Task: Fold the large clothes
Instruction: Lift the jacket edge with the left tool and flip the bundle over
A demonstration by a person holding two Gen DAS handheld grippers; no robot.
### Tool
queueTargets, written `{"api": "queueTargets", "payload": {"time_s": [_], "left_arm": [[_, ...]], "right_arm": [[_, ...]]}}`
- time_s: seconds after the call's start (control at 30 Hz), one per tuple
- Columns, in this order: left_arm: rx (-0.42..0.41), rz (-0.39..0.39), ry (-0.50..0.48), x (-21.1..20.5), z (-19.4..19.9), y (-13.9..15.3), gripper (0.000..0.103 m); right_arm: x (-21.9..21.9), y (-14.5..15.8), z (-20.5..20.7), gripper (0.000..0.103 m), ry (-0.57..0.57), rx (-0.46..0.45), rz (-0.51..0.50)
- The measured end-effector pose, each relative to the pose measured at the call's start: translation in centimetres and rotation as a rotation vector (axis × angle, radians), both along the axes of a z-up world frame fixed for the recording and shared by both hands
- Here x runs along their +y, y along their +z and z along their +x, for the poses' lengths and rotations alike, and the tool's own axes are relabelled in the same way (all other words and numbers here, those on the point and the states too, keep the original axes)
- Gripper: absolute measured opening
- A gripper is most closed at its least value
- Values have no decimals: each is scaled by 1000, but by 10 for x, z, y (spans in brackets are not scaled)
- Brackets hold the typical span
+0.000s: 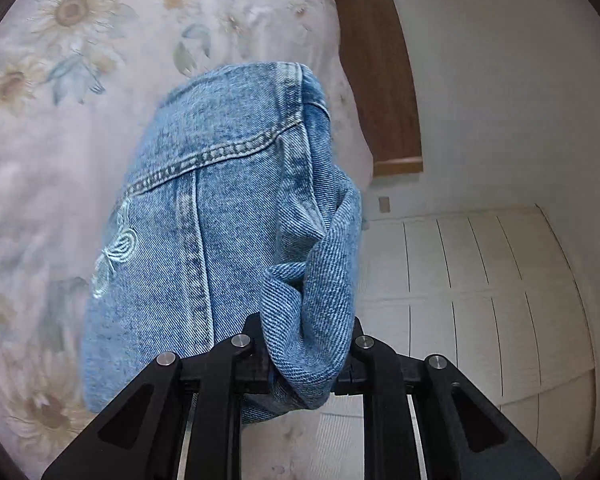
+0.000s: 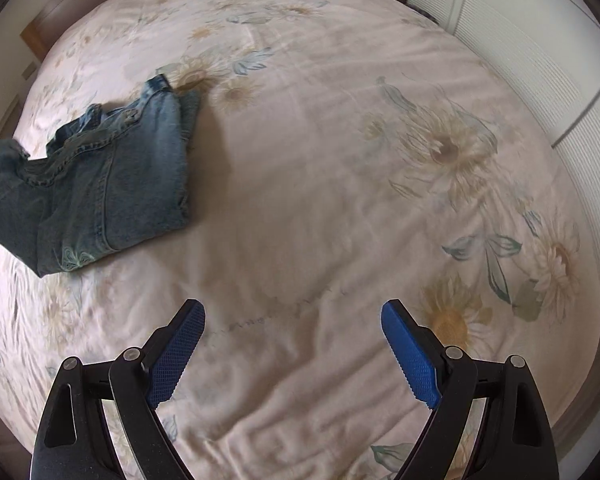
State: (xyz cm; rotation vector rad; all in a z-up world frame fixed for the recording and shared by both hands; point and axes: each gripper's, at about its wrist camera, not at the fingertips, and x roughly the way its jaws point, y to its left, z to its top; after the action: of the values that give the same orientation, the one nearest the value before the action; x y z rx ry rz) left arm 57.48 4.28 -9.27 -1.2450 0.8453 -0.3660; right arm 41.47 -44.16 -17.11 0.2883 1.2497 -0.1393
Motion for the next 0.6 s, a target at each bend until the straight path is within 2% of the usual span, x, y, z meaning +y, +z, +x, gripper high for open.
{"api": "queueTargets", "payload": {"time_s": [0.17,0.27,0.43,0.5,0.6], "left_arm": [[2,44,-202,-96,34,-2,14],[54,90,-300,-147,44,-23,14],[161,241,-471,-217,53,-69,14],[184,292,-501,-230,54,-80,14],[184,331,-502,-242,58,-80,14]], "right_arm": [[-29,-9,-23,91,-67,12,6],[-48,-15,-36,91,-117,22,8],[-73,-25,-53,91,-183,47,12],[-78,-28,-57,91,-193,54,13],[-81,-30,-61,91,-199,60,11]]}}
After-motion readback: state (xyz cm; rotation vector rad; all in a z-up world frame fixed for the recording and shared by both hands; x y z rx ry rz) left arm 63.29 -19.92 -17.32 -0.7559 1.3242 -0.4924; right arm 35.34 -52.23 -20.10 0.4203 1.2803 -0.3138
